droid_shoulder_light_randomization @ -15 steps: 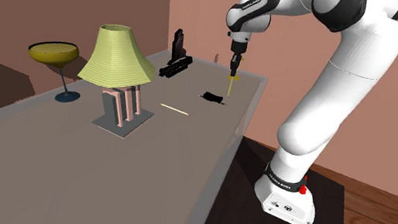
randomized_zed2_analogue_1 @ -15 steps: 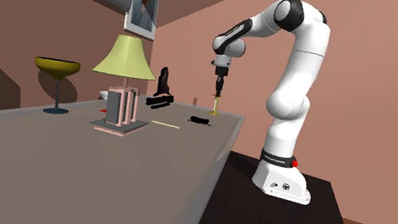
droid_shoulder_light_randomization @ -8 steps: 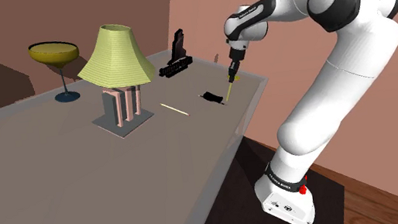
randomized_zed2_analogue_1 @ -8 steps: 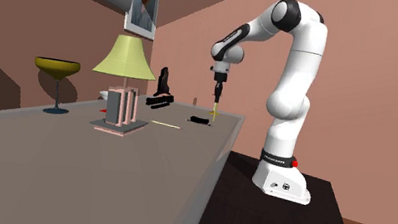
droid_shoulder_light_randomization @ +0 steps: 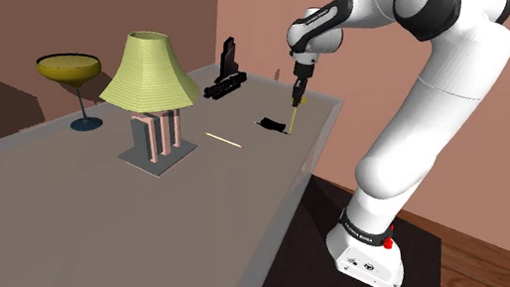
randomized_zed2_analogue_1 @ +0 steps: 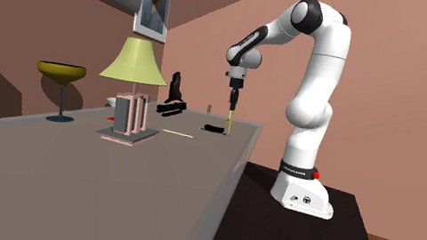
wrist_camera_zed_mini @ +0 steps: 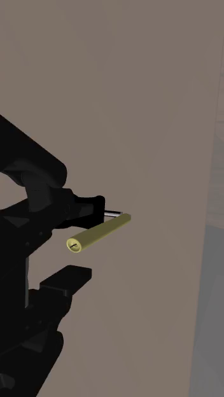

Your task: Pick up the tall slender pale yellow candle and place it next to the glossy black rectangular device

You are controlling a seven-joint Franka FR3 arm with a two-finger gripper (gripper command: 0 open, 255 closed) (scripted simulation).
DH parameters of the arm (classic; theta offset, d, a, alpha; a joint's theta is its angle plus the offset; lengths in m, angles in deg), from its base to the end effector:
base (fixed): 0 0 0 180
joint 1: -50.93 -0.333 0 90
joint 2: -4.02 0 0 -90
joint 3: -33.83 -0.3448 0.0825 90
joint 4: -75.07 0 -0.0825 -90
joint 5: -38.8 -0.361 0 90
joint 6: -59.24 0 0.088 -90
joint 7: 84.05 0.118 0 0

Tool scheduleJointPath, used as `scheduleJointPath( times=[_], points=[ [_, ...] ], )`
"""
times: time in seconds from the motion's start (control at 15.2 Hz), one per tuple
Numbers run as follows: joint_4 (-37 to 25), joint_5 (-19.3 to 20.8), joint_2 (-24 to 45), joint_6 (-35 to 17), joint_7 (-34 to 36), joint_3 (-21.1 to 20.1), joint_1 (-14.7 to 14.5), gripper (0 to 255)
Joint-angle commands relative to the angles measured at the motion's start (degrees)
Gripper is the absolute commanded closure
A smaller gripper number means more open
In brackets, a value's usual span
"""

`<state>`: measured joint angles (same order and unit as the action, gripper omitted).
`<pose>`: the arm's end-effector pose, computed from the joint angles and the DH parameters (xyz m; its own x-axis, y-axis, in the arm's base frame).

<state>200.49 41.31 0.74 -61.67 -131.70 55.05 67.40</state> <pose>0.3915 -0.3080 0.4379 0.9801 0.1964 -0.0291 0.1962 -0.9805 -0.0077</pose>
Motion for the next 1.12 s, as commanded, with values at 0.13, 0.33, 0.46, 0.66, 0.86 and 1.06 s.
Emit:
scheduleJointPath(
  times=[0.13, 0.33, 0.46, 0.66, 0.86, 1.06],
  points=[
    [0.0, 0.0, 0.0, 0.0, 0.0, 0.0, 0.0, 0],
    [-1.2, 0.3, -0.8, 1.9, 0.2, -0.1, 0.0, 0],
    [-3.8, 0.6, -2.1, 5.8, 0.5, -0.3, -0.1, 0],
    [-4.9, 0.8, -2.5, 7.3, 0.6, -0.4, -0.2, 0],
    [-4.9, 0.8, -2.5, 7.3, 0.6, -0.4, -0.2, 0],
    [-4.9, 0.8, -2.5, 7.3, 0.6, -0.4, -0.2, 0]
  ],
)
